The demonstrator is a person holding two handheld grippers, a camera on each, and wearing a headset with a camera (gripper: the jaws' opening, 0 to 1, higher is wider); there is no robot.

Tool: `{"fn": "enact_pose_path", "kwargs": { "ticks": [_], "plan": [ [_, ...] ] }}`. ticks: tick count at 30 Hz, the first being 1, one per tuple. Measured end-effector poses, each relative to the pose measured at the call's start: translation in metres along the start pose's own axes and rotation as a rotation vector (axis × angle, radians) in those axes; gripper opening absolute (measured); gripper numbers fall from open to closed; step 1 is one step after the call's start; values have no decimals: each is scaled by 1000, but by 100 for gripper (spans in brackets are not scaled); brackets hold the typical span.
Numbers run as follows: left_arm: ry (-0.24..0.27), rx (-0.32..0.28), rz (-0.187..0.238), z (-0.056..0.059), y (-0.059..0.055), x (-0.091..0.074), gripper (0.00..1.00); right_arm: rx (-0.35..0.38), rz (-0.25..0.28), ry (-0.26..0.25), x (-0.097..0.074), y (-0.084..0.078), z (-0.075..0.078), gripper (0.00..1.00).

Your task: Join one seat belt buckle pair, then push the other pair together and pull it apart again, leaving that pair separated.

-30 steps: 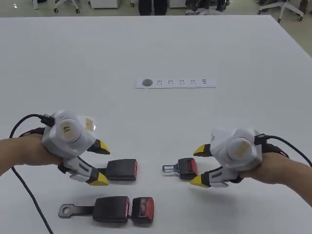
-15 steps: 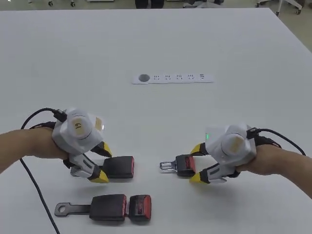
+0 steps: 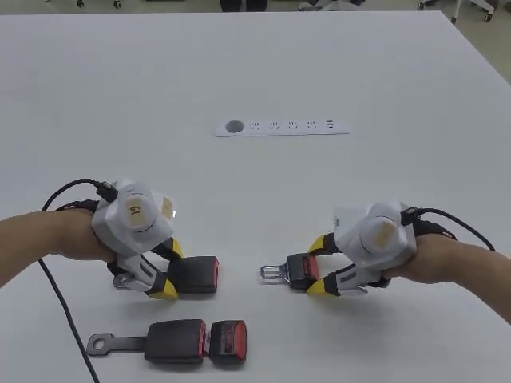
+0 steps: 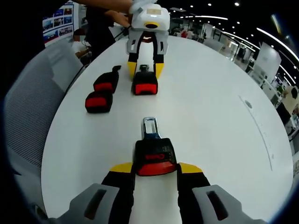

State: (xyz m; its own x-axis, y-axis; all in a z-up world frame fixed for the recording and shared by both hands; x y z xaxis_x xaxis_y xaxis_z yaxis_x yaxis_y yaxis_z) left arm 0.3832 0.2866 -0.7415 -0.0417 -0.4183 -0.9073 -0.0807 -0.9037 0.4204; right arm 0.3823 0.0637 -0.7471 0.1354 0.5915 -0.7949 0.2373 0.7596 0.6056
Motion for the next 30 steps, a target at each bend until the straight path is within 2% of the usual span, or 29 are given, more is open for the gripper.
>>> {"fn": "enact_pose_path", "kwargs": {
  "ticks": [5, 12, 19, 30],
  "plan": [
    [0, 11, -2, 0, 0, 1, 33, -4, 1, 2, -2, 2, -2, 32],
    [7, -8, 11, 1, 0, 0, 32, -8, 2, 4, 0, 0, 0, 32],
    [2, 16, -11, 0, 1, 0, 32, 0, -1, 3, -1, 1, -1, 31],
    [6, -4, -4, 0, 0, 1, 32, 1, -5, 2, 2, 0, 1, 31]
  ]
}}
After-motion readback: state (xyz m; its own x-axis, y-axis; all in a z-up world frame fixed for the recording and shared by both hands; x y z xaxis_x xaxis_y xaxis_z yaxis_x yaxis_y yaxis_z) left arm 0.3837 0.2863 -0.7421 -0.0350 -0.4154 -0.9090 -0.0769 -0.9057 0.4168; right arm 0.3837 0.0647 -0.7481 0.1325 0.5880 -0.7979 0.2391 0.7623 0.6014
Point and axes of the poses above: the centre of the closed fingertips' face, and the gripper's own axes: x roughly forward along the fingers, z roughly to its right, y roughly out of its top, the point moved 4 cm from there along -x, roughly backward along the fingers, and after that the axes turned 10 degrees about x, right-handed, at the moved point
